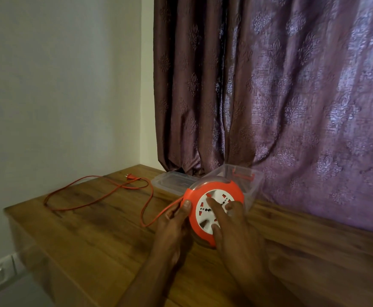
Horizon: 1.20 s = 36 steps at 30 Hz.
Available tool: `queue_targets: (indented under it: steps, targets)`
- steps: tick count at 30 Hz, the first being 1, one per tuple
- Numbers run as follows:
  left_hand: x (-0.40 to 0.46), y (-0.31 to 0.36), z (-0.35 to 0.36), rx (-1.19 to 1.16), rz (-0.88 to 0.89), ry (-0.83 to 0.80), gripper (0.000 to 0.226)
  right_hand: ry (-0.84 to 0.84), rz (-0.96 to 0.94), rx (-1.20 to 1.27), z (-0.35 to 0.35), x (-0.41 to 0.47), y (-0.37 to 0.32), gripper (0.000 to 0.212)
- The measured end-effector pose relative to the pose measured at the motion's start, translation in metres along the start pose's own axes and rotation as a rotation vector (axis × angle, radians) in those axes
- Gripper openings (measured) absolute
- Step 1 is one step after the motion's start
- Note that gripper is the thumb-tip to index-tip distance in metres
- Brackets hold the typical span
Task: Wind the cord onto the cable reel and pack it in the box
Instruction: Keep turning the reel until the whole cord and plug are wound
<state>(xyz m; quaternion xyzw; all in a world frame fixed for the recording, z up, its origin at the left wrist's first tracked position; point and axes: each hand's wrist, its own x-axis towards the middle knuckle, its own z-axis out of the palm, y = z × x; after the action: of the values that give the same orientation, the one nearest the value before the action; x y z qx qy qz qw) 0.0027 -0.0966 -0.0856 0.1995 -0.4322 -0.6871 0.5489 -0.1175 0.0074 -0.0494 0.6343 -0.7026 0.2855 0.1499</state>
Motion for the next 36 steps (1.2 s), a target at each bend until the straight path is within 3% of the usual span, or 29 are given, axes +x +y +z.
queue_targets:
  steps: [6, 11, 19, 25, 29, 36]
  targets:
    - [-0.002, 0.004, 0.001, 0.037, 0.000, 0.007, 0.044, -0.033, -0.037, -0.174, 0.000, 0.001, 0.003, 0.075]
    - [-0.004, 0.006, 0.003, 0.058, -0.010, 0.013, 0.040, -0.069, -0.060, -0.152, 0.004, 0.001, 0.008, 0.080]
    - [-0.009, 0.006, 0.008, 0.157, 0.014, -0.044, 0.034, 0.046, 0.062, -0.013, 0.004, 0.002, 0.013, 0.060]
    - [-0.009, 0.005, 0.011, 0.199, 0.065, -0.076, 0.041, 0.064, 0.311, 0.264, 0.007, 0.006, 0.017, 0.052]
    - [-0.008, 0.005, 0.011, 0.237, 0.113, -0.065, 0.050, 0.023, 0.467, 0.705, 0.002, 0.010, 0.012, 0.033]
    - [-0.008, 0.004, 0.010, 0.252, 0.174, -0.052, 0.039, -0.124, 0.696, 1.272, -0.001, 0.006, -0.001, 0.050]
